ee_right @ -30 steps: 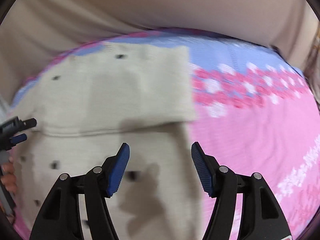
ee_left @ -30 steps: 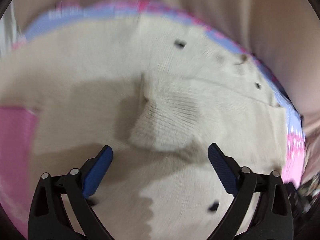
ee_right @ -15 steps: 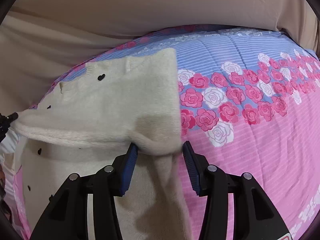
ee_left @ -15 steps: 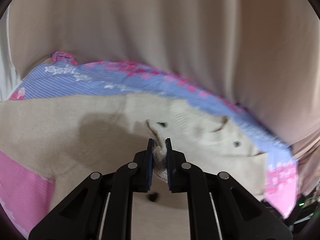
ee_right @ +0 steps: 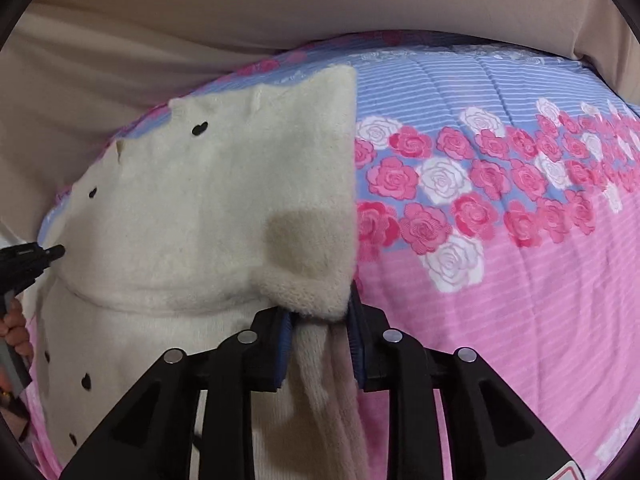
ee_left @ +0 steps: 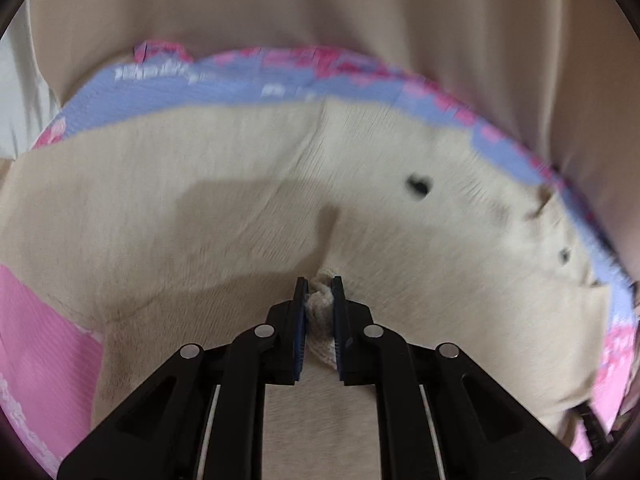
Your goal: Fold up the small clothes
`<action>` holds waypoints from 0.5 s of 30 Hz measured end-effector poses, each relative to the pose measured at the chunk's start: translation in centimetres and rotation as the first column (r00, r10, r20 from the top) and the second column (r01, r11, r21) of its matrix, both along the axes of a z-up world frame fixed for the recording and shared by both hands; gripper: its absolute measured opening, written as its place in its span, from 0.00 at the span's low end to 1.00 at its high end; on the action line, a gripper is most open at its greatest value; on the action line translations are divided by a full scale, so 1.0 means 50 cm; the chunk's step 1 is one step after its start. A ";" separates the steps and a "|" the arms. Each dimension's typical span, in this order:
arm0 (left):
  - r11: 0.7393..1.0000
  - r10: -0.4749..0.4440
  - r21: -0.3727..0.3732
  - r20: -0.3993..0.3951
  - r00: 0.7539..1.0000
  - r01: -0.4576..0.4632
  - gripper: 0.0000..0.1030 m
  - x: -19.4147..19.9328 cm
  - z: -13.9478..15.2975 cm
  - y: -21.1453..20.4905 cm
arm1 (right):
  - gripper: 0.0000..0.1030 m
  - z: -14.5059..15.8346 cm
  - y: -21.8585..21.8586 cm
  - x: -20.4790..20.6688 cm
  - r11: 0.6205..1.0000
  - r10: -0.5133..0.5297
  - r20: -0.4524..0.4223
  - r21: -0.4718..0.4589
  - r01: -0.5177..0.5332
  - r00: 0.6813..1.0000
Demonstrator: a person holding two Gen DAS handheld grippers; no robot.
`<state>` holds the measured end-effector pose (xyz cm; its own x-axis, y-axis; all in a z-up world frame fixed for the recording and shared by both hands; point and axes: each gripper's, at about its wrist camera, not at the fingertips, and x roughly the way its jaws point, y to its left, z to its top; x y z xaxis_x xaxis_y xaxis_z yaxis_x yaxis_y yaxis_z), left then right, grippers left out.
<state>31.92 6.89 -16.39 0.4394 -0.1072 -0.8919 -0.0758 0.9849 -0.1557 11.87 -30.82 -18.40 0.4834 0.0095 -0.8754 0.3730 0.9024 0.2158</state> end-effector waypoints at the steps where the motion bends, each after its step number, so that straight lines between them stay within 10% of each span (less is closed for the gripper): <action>1: 1.000 0.004 -0.012 0.011 1.000 -0.003 0.12 -0.006 0.003 0.007 | 0.26 0.016 -0.002 -0.007 1.000 -0.006 0.006 -0.001 0.006 1.000; 8: 0.994 0.091 -0.061 0.035 0.995 -0.088 0.13 -0.015 0.057 0.060 | 0.51 0.140 -0.065 0.025 0.999 -0.029 0.109 -0.022 0.031 0.994; 11: 0.996 0.049 -0.071 -0.035 0.998 -0.052 0.28 0.011 0.043 0.042 | 0.55 0.135 -0.091 0.094 0.999 -0.030 0.117 -0.010 0.031 0.993; 13: 0.997 0.022 -0.079 -0.067 0.998 -0.027 0.57 0.020 0.029 0.019 | 0.55 0.118 -0.095 0.168 1.000 -0.026 0.111 -0.013 0.027 0.993; 15: 0.997 0.015 -0.073 -0.053 0.998 -0.019 0.55 0.018 0.019 0.002 | 0.55 0.102 -0.094 0.202 1.000 -0.025 0.100 -0.003 0.025 0.995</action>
<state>32.84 7.01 -15.45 0.3949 -0.1663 -0.9036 -0.1025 0.9694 -0.2232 21.96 -35.52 -13.28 0.5684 -0.0074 -0.8227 0.3722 0.8941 0.2491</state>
